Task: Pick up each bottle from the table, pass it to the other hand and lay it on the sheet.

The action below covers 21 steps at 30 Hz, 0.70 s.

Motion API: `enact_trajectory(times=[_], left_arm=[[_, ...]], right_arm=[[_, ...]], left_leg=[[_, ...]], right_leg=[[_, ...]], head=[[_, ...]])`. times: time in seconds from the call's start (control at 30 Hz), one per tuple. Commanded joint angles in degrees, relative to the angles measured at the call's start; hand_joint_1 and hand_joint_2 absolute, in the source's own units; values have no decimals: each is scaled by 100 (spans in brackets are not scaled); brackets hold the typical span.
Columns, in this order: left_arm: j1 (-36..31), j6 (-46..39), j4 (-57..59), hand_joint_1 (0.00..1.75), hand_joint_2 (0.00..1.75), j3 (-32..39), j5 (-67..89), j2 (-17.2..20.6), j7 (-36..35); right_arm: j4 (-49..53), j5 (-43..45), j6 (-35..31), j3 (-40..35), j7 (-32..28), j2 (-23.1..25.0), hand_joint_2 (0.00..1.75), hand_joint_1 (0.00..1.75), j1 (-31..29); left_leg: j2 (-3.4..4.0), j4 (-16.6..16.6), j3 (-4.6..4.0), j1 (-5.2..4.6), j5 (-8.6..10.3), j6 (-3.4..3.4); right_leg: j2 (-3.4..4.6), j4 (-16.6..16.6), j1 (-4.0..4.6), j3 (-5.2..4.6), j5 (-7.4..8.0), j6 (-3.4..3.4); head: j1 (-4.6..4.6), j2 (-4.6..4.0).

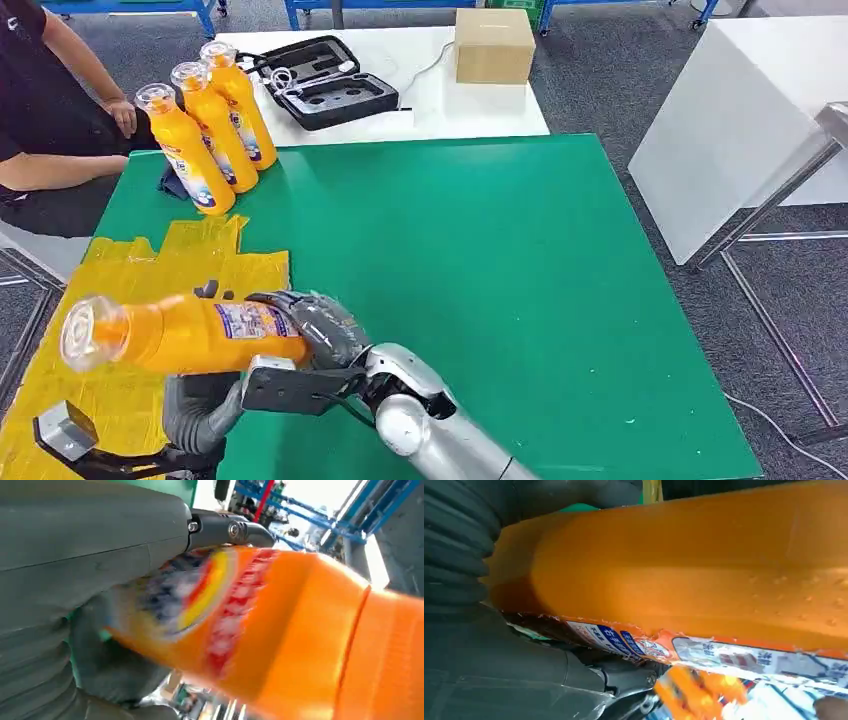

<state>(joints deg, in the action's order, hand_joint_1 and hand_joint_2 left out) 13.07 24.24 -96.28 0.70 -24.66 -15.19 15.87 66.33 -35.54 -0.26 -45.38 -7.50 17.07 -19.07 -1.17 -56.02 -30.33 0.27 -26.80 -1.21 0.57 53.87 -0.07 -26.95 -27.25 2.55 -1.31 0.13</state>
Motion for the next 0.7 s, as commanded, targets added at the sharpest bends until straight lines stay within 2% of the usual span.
enact_trajectory(times=[0.03,0.37,0.4,0.7], left_arm=[[-404,-43,494,0,175,-409,-10,147,89],[-440,-274,481,0,175,-290,474,183,300],[-434,-282,464,175,175,-277,501,172,330],[-452,-338,388,175,175,-245,832,116,474]], right_arm=[[-1893,111,-149,-1010,-68,293,175,175,15],[-1757,203,-138,-1409,-24,293,175,175,-17],[-1751,198,-137,-1403,-22,293,175,175,-18],[-1793,126,-137,-1264,-4,293,175,175,-21]], left_leg=[[-6,15,12,0,7,5],[-5,6,-1,2,6,5],[-4,4,0,1,4,3],[-7,2,-3,3,5,3]], right_leg=[[-19,-13,0,16,0,-4],[-19,-7,2,1,-1,-4],[-16,-5,1,2,-2,-4],[-21,-6,3,-2,-2,-3]], head=[[-4,0],[2,0],[2,0],[2,0]])
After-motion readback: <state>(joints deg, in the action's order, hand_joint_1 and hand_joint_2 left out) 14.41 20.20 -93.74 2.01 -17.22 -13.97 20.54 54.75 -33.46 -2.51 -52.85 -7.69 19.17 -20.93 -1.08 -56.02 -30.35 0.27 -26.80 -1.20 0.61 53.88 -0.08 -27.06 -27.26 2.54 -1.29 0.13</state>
